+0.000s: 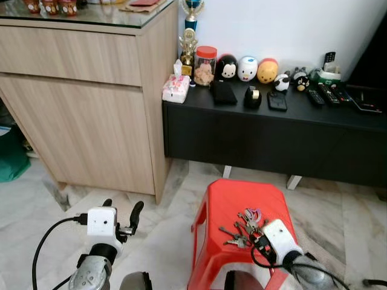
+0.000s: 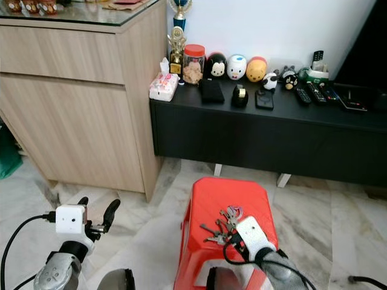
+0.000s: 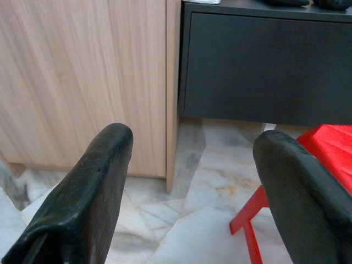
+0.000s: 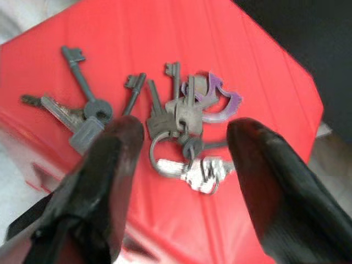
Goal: Hang keys on a hook
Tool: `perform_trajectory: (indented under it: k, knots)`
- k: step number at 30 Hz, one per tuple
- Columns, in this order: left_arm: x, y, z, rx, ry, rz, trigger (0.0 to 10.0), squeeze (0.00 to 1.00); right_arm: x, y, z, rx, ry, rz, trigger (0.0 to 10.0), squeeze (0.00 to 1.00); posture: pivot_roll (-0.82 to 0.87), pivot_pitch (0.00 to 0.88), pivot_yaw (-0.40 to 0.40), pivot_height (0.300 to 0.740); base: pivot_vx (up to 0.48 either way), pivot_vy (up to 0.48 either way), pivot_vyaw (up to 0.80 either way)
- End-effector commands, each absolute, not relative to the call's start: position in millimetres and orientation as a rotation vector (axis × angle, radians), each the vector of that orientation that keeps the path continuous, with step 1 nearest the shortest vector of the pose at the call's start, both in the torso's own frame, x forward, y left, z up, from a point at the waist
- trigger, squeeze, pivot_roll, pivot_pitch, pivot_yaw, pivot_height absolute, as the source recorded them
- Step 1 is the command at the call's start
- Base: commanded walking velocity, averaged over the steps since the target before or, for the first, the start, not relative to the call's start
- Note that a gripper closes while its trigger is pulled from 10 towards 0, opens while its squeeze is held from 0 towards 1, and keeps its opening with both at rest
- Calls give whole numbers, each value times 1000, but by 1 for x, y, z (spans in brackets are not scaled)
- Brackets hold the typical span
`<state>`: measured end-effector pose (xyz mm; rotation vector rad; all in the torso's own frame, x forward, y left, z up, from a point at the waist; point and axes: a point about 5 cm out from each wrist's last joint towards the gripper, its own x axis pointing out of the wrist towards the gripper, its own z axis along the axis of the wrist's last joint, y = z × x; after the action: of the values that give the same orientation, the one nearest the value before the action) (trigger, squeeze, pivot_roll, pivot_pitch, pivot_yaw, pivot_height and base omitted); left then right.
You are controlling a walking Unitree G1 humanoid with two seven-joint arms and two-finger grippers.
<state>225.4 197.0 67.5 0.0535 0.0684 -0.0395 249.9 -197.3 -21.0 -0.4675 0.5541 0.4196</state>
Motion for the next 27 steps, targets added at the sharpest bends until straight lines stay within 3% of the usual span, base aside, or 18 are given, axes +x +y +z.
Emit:
perform_trajectory:
  k: [1, 2, 3, 7, 8, 13, 27]
  knots:
    - [227, 192, 71, 58, 64, -70, 10000, 0, 254, -196, -21, -501, 560, 438, 10000, 725, 43, 32, -86, 605, 0, 0, 0]
    - [226, 192, 72, 59, 63, -71, 10000, 0, 255, -194, -21, -507, 559, 445, 10000, 725, 44, 35, -85, 605, 0, 0, 0]
    - [226, 193, 73, 60, 60, -71, 10000, 0, 258, -189, -20, -508, 556, 471, 10000, 1000, 45, 39, -84, 605, 0, 0, 0]
    - [225, 195, 75, 63, 60, -69, 10000, 0, 262, -182, -19, -533, 546, 517, 10000, 1000, 50, 47, -84, 605, 0, 0, 0]
    - [225, 196, 75, 66, 61, -68, 10000, 0, 262, -178, -20, -503, 562, 548, 10000, 0, 53, 54, -83, 605, 0, 0, 0]
    - [223, 196, 76, 70, 64, -66, 10000, 0, 258, -169, -25, -561, 591, 645, 10000, 0, 60, 68, -88, 605, 0, 0, 0]
    - [215, 199, 76, 80, 86, -56, 10000, 0, 263, -184, -26, -522, 634, 468, 10000, 0, 73, 74, -79, 605, 0, 0, 0]
